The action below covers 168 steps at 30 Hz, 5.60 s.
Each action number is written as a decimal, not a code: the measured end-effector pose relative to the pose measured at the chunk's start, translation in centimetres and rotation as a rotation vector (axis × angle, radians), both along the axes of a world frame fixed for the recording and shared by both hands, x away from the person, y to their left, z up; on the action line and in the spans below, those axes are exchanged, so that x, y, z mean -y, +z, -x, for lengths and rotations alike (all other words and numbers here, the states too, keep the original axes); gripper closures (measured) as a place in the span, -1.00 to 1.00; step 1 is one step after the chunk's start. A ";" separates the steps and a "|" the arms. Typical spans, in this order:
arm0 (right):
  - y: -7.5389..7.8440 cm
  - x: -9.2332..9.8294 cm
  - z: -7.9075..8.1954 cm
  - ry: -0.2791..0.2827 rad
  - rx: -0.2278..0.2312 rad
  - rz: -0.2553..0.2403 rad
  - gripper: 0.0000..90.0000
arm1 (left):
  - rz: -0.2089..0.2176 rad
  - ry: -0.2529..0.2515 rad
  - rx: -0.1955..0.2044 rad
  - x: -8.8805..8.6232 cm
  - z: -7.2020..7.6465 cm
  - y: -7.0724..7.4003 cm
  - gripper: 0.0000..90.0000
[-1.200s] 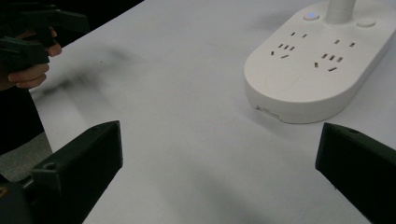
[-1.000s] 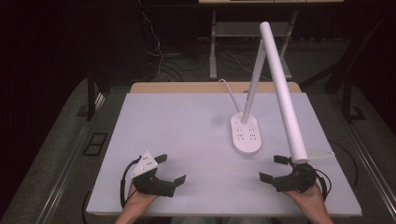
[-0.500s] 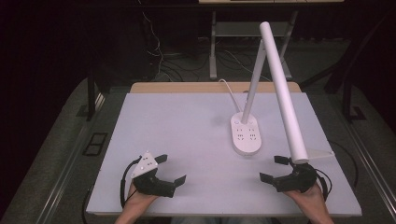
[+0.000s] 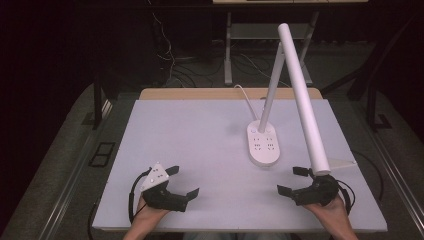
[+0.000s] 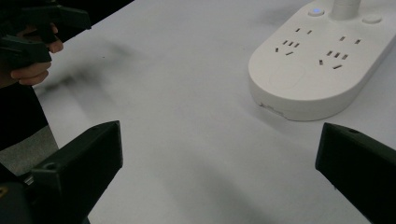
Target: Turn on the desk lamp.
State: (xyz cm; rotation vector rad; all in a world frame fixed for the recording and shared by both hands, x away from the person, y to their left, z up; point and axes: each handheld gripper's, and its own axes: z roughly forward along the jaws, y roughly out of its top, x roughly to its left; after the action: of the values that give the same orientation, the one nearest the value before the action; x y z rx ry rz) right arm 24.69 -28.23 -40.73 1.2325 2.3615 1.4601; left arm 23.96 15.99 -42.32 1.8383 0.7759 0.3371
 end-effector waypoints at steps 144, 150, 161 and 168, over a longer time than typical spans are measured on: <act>0.9 0.2 -20.5 -0.066 -0.129 0.096 0.98 | 0.008 0.018 0.005 -1.0 -0.2 0.2 -1.00; 0.3 -0.1 -20.9 -0.060 -0.131 0.101 0.98 | 0.009 0.018 0.006 -1.0 -0.2 0.2 -1.00; -0.8 -0.5 -21.5 -0.060 -0.142 0.109 0.98 | 0.006 0.016 0.007 -1.0 -0.2 0.2 -1.00; -1.4 -0.9 -21.6 -0.060 -0.154 0.104 0.98 | 0.007 0.016 0.007 -1.0 -0.2 0.2 -1.00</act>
State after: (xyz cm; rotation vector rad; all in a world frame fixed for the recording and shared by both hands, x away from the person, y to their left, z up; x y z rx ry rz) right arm 46.33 -27.33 -42.11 1.4235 2.4373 1.2501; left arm 24.14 17.04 -42.08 1.8238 0.7864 0.3506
